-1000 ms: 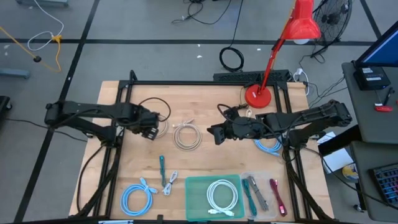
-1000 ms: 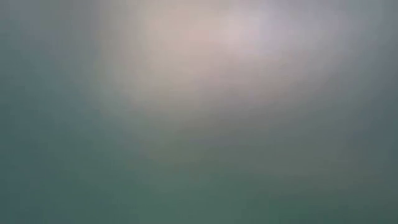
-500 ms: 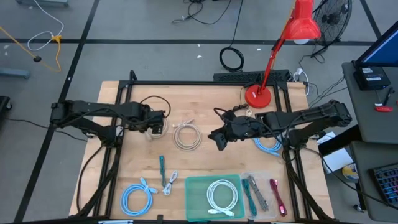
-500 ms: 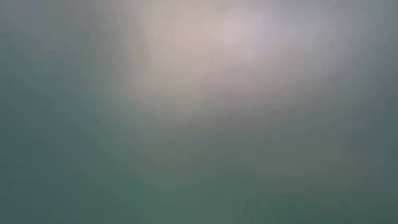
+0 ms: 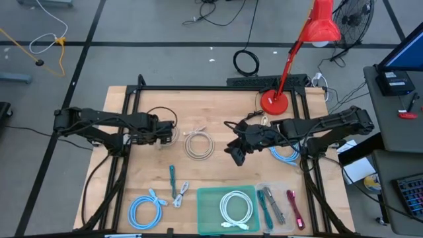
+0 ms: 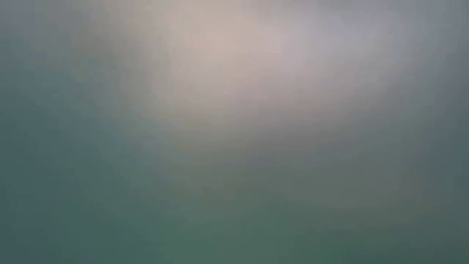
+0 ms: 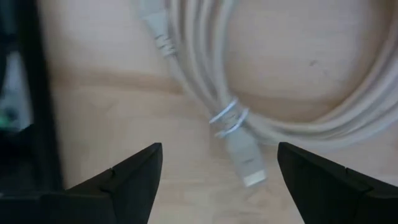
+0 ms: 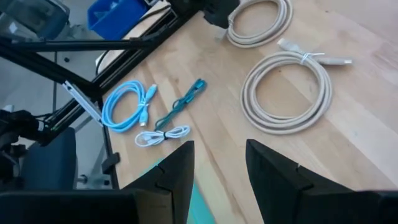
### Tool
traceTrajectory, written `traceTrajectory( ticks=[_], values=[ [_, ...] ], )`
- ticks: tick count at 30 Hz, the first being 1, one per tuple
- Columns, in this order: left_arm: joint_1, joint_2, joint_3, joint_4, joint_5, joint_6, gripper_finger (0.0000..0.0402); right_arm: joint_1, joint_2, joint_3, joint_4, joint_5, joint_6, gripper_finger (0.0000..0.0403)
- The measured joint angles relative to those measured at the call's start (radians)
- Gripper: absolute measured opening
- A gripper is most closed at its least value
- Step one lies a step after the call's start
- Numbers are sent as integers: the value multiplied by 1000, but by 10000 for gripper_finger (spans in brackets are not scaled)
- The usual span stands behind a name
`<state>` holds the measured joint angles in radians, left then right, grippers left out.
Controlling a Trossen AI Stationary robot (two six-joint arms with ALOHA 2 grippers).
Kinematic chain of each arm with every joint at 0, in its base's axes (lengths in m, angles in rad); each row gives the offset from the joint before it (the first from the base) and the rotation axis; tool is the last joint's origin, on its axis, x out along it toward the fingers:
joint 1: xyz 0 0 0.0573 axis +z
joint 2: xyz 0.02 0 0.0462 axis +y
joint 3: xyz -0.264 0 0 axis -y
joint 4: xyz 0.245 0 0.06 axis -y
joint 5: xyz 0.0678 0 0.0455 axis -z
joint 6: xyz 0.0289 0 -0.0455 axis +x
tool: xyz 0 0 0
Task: Pick & Place USB Port
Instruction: Put the left brown hdmi cable into the green bin
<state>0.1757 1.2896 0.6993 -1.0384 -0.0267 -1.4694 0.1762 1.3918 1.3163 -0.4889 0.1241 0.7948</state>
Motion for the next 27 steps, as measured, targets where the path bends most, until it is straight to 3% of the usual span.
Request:
traceTrajectory(
  ticks=[13,27],
  values=[
    [48,0,-8,54,-60,-36,319,2,0,0,-2,-54,-48,134],
    [74,0,-60,88,-27,-61,319,29,0,0,-2,-76,-60,134]
  ],
)
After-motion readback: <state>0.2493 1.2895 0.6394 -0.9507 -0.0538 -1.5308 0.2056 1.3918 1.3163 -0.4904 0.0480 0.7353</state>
